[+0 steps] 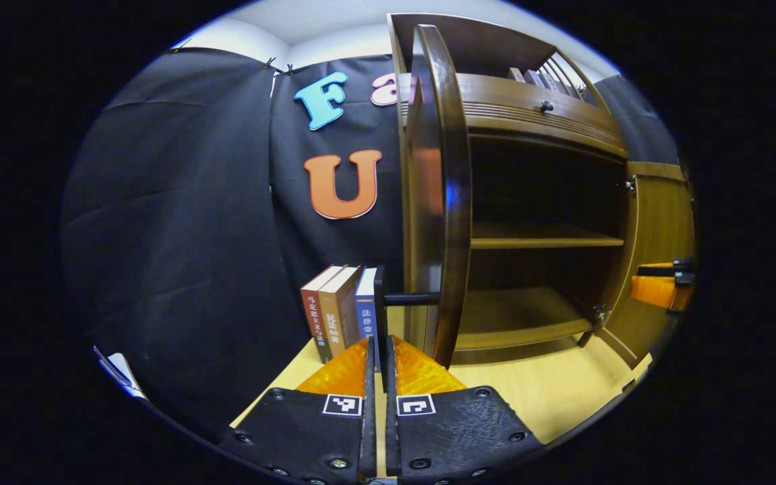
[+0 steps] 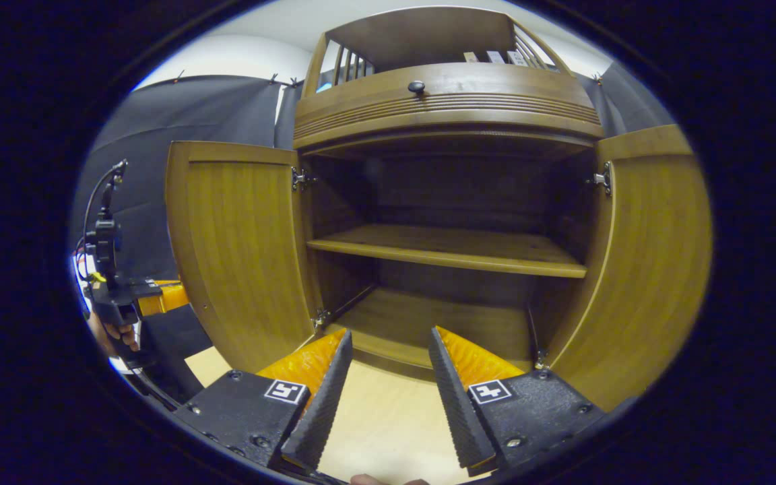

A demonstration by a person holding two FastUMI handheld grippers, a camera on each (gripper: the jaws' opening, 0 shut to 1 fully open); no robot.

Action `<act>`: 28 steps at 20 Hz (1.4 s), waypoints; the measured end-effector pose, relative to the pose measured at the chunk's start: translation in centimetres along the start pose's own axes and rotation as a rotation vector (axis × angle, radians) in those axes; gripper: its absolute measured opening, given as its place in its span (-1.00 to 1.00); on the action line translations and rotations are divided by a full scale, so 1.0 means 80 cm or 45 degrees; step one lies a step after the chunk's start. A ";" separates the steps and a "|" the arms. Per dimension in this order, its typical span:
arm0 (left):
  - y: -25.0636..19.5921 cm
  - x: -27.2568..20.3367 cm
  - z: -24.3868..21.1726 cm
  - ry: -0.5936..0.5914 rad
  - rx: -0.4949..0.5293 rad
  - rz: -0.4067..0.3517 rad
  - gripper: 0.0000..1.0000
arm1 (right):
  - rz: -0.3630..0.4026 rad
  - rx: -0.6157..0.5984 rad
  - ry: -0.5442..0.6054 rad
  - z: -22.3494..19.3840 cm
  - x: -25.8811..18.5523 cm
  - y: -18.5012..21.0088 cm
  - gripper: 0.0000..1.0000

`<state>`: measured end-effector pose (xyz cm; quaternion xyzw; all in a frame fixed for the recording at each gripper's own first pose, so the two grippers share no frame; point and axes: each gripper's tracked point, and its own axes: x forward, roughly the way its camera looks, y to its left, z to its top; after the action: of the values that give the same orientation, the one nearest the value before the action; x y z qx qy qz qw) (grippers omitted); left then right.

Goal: Open the right door of the double-door shoe cabinet with the right hand, and open the left door with the left hand.

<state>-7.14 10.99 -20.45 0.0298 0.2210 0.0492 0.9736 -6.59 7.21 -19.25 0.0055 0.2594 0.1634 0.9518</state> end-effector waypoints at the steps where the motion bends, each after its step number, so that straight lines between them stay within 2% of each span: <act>1: 0.002 -0.003 -0.001 0.007 0.000 0.006 -0.91 | 0.008 -0.001 -0.003 0.002 0.000 0.002 0.48; 4: 0.030 -0.015 0.000 0.001 0.027 0.080 -0.91 | 0.010 -0.023 -0.015 0.006 -0.001 0.005 0.48; 7: 0.048 -0.028 0.003 -0.016 -0.034 0.133 -0.92 | 0.015 -0.026 -0.022 0.011 0.001 0.009 0.51; 10: 0.035 -0.044 0.033 -0.102 -0.091 0.108 -0.84 | -0.027 -0.034 -0.059 0.026 -0.001 -0.004 0.51; 12: 0.024 -0.050 0.060 -0.177 -0.064 0.100 -0.80 | -0.060 -0.031 -0.094 0.042 -0.004 -0.012 0.48; 13: 0.014 -0.046 0.074 -0.209 -0.052 0.073 -0.80 | -0.074 -0.027 -0.102 0.050 -0.005 -0.017 0.53; 14: 0.000 -0.046 0.086 -0.234 -0.041 0.040 -0.46 | -0.082 -0.020 -0.117 0.059 -0.010 -0.020 0.53; 15: -0.013 -0.045 0.095 -0.251 -0.021 0.009 -0.82 | -0.094 -0.016 -0.137 0.070 -0.014 -0.025 0.60; 18: -0.038 -0.043 0.120 -0.305 0.073 -0.027 0.28 | -0.157 -0.027 -0.211 0.104 -0.029 -0.053 0.66; 19: -0.046 -0.039 0.126 -0.322 0.078 -0.032 0.15 | -0.180 -0.035 -0.236 0.113 -0.036 -0.059 0.69; 21: -0.071 -0.035 0.139 -0.343 0.031 -0.089 0.73 | -0.219 -0.059 -0.273 0.123 -0.046 -0.070 0.70; 22: -0.085 -0.034 0.145 -0.355 0.011 -0.119 0.73 | -0.242 -0.069 -0.283 0.126 -0.053 -0.079 0.72; 23: -0.096 -0.035 0.152 -0.365 0.009 -0.143 0.84 | -0.261 -0.074 -0.293 0.130 -0.059 -0.086 0.71; 24: -0.103 -0.037 0.162 -0.389 0.020 -0.151 0.65 | -0.278 -0.072 -0.306 0.133 -0.064 -0.091 0.73; 25: -0.112 -0.038 0.169 -0.404 0.032 -0.169 0.80 | -0.294 -0.066 -0.319 0.136 -0.070 -0.096 0.76; 26: -0.123 -0.036 0.175 -0.414 0.033 -0.185 0.67 | -0.310 -0.058 -0.332 0.140 -0.075 -0.101 0.76; 27: -0.132 -0.037 0.178 -0.415 0.025 -0.201 1.00 | -0.322 -0.051 -0.344 0.143 -0.078 -0.106 0.76; 28: -0.140 -0.034 0.183 -0.418 0.010 -0.215 0.76 | -0.335 -0.044 -0.350 0.146 -0.080 -0.112 0.77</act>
<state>-2.34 -0.98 -7.03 0.0226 0.0609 -0.0391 0.9971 -3.28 -2.42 -6.87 -0.0224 0.1224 0.0396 0.9914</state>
